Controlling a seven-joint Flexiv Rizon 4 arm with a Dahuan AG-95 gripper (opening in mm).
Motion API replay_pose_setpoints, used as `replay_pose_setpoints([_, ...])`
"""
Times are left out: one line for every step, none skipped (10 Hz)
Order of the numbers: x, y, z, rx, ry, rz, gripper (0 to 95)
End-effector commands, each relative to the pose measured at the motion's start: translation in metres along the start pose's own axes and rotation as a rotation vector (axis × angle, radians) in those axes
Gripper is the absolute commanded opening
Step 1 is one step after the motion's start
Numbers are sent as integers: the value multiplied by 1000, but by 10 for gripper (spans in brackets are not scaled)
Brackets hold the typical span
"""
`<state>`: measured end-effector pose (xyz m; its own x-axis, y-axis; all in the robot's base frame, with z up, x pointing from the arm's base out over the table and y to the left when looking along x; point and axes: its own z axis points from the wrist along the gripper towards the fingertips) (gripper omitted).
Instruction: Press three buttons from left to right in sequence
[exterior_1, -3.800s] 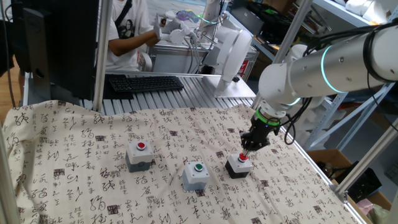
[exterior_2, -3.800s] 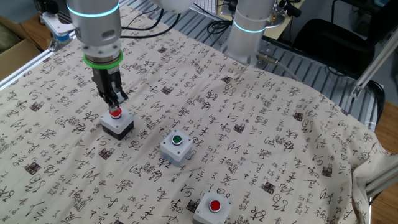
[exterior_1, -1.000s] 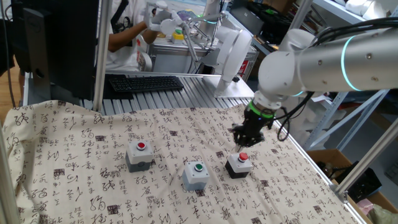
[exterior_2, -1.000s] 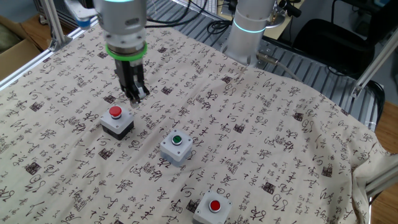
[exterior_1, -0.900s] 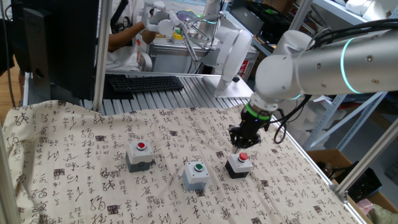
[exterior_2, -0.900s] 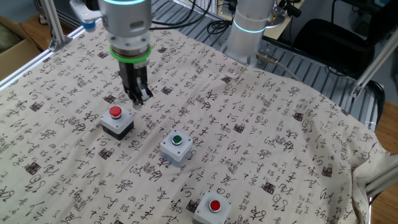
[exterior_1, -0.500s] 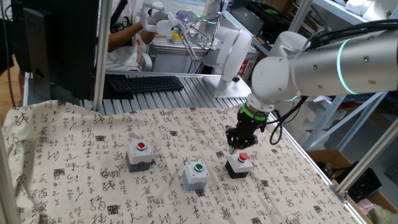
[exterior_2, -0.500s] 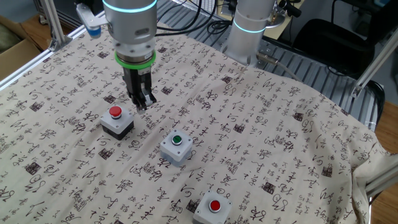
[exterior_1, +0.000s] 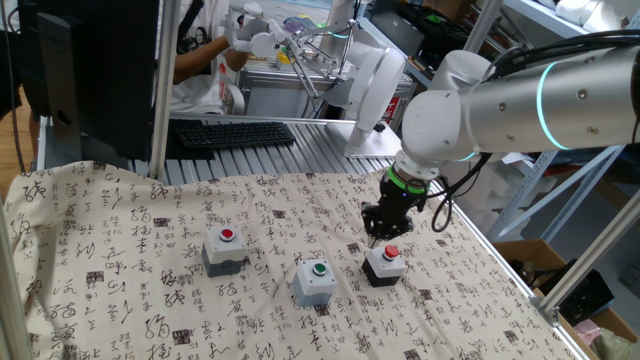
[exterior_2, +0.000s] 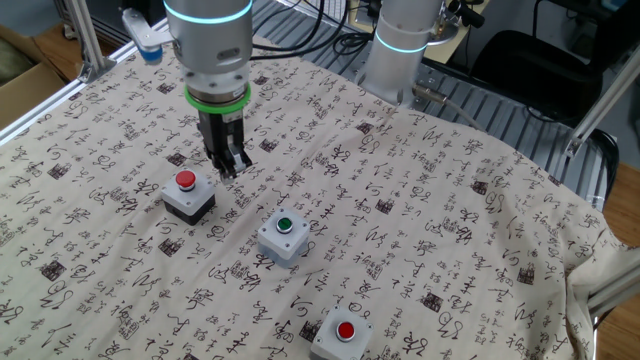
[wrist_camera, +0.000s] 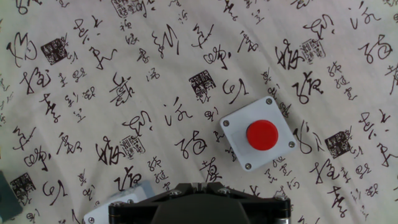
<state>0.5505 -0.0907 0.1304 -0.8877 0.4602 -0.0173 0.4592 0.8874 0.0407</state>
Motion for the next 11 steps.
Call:
replay_pose_setpoints([0, -1, 0, -5, -2, -1, 0])
replay_pose_setpoints([0, -1, 0, -3, -1, -3, 0])
replay_pose_setpoints([0, -1, 0, -2, 1, -2, 0])
replay_pose_setpoints([0, -1, 0, 1, 1, -2, 0])
replay_pose_setpoints([0, -1, 0, 15, 2, -13, 0])
replay_pose_setpoints([0, -1, 0, 14, 4, -15, 0])
replay_pose_setpoints([0, -1, 0, 14, 9, -26, 0])
replay_pose_setpoints([0, -1, 0, 17, 13, -36, 0])
replay_pose_setpoints([0, -1, 0, 17, 13, -47, 0])
replay_pose_setpoints([0, -1, 0, 17, 15, -61, 0])
replay_pose_setpoints([0, -1, 0, 17, 19, -73, 0])
